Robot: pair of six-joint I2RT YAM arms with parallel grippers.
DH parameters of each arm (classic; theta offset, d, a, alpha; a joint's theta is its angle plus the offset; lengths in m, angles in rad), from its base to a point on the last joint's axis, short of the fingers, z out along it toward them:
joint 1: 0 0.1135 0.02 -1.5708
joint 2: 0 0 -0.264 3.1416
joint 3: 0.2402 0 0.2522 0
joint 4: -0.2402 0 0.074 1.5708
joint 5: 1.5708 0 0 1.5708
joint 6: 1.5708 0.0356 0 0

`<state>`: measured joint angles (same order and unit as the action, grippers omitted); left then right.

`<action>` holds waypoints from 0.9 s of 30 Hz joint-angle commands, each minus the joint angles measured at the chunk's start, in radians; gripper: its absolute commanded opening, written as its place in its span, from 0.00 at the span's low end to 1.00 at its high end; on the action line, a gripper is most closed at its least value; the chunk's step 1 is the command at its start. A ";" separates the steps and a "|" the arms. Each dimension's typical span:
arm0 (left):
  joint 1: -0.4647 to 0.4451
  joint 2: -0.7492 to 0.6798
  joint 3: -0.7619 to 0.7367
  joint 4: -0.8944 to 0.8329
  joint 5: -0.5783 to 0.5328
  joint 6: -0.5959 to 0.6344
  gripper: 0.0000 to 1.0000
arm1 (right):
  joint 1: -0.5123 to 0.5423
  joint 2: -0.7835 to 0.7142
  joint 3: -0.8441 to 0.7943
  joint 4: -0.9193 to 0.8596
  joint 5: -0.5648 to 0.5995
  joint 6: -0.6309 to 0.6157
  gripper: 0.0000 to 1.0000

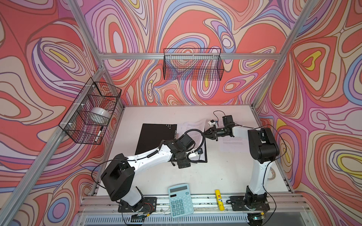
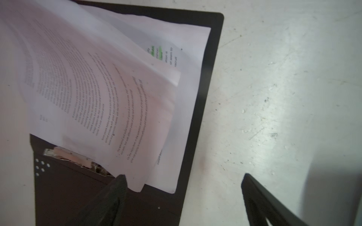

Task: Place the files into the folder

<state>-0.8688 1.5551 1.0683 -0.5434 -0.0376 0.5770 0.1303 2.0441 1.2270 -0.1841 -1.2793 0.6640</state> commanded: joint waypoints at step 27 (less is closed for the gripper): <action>-0.076 0.085 -0.162 0.587 -0.326 0.053 0.77 | -0.004 0.025 0.092 -0.229 -0.090 -0.057 0.12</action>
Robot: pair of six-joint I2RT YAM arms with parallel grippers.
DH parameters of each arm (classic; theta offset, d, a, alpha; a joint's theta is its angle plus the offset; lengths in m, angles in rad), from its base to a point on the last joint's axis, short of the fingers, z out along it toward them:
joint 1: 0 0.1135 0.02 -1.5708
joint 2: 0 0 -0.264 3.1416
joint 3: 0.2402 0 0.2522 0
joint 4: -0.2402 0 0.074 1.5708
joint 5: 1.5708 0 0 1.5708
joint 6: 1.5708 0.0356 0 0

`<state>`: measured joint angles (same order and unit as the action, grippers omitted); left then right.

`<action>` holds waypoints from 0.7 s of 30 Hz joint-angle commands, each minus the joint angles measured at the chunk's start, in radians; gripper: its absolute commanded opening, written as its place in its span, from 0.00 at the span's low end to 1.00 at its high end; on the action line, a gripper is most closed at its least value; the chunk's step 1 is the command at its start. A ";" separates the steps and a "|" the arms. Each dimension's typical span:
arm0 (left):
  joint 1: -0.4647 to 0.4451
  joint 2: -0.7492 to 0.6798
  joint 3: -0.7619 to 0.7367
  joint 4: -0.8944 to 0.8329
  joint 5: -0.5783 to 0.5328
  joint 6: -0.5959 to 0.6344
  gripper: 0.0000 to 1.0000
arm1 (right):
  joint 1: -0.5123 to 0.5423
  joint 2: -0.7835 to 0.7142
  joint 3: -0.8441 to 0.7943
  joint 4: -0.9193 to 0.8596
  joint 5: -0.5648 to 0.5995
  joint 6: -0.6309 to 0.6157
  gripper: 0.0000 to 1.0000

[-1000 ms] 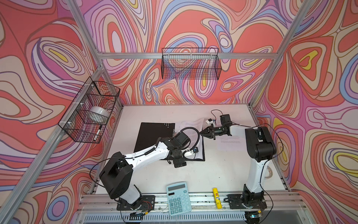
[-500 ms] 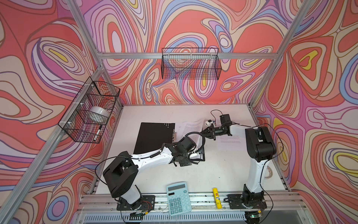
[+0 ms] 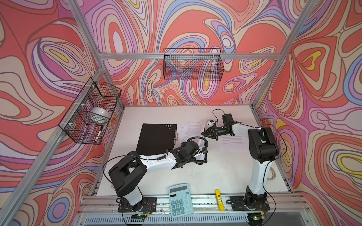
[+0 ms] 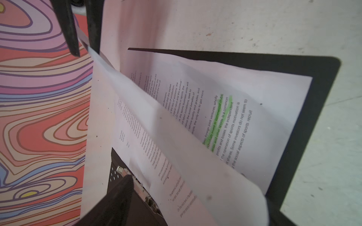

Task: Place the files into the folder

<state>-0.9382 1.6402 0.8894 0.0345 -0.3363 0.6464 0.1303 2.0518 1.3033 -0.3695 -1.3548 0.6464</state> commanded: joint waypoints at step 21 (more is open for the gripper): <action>-0.007 0.016 0.065 -0.145 0.036 -0.127 0.07 | -0.005 -0.032 -0.043 -0.080 0.029 -0.073 0.39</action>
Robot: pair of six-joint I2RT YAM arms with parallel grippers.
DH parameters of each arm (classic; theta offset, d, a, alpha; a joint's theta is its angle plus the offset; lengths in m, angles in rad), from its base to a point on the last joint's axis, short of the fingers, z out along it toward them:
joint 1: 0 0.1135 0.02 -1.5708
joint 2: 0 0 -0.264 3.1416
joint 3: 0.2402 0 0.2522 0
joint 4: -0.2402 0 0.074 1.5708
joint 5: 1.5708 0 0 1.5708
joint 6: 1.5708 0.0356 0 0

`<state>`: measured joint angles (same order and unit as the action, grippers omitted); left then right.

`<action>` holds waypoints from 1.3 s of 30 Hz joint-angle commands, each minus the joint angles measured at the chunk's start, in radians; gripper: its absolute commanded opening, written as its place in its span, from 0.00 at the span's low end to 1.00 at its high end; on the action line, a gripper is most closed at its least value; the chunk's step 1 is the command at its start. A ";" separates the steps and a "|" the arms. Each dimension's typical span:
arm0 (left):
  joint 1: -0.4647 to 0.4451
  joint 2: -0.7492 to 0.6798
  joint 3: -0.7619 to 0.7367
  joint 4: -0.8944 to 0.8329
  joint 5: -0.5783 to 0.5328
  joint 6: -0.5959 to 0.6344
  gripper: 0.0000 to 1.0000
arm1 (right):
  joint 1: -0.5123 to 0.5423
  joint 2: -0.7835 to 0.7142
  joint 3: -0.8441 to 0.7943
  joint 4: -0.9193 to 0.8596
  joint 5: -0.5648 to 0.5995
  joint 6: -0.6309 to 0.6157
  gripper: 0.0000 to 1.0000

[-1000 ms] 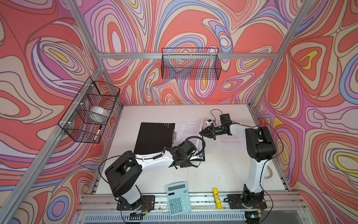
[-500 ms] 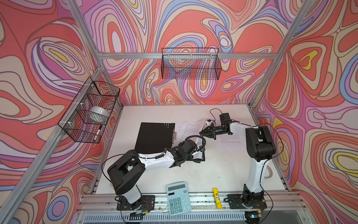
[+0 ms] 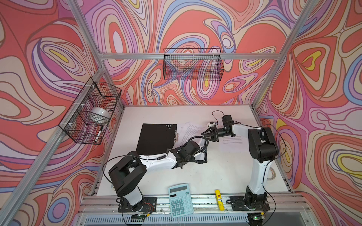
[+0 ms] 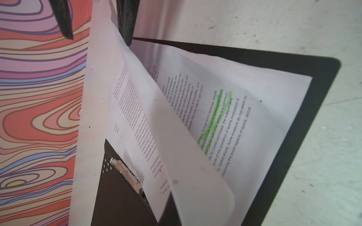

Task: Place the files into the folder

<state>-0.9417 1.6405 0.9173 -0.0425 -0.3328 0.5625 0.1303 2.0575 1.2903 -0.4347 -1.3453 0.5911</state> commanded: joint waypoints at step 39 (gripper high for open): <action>-0.003 0.116 0.153 -0.182 0.074 -0.208 0.03 | 0.138 -0.292 -0.523 0.680 0.302 0.562 0.48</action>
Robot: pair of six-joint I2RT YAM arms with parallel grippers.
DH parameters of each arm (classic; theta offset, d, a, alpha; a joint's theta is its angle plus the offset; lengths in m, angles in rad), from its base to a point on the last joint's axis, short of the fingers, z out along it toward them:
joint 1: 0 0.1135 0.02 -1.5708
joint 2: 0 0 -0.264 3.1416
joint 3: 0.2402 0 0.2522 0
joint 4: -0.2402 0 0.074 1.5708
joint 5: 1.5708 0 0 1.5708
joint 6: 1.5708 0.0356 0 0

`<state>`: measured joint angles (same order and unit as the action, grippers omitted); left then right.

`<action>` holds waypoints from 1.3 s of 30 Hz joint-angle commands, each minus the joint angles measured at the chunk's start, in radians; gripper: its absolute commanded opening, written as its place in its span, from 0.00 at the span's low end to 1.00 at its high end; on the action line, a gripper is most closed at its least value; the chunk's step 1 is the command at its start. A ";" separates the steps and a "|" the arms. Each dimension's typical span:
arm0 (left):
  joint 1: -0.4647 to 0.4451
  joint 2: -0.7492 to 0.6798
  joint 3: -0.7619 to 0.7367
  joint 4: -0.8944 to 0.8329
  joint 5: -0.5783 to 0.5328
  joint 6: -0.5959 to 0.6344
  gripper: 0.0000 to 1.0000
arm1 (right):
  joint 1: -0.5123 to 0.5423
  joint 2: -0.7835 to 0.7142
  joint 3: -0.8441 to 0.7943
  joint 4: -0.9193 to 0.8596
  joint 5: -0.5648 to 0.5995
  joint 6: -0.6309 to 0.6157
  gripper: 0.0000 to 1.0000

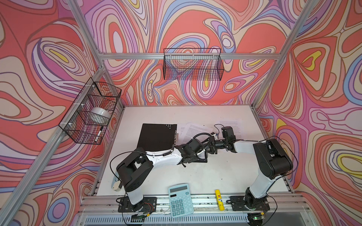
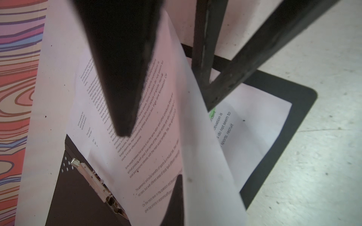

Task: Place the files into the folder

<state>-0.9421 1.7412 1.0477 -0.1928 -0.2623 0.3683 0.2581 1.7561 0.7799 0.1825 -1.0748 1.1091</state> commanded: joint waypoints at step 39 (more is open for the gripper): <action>-0.001 0.027 -0.012 -0.019 -0.006 -0.007 0.08 | 0.067 0.008 -0.097 0.195 0.112 0.200 0.35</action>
<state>-0.9421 1.7504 1.0466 -0.2024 -0.2623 0.3622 0.3222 1.7950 0.6727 0.4179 -0.9611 1.3304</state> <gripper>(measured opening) 0.090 0.332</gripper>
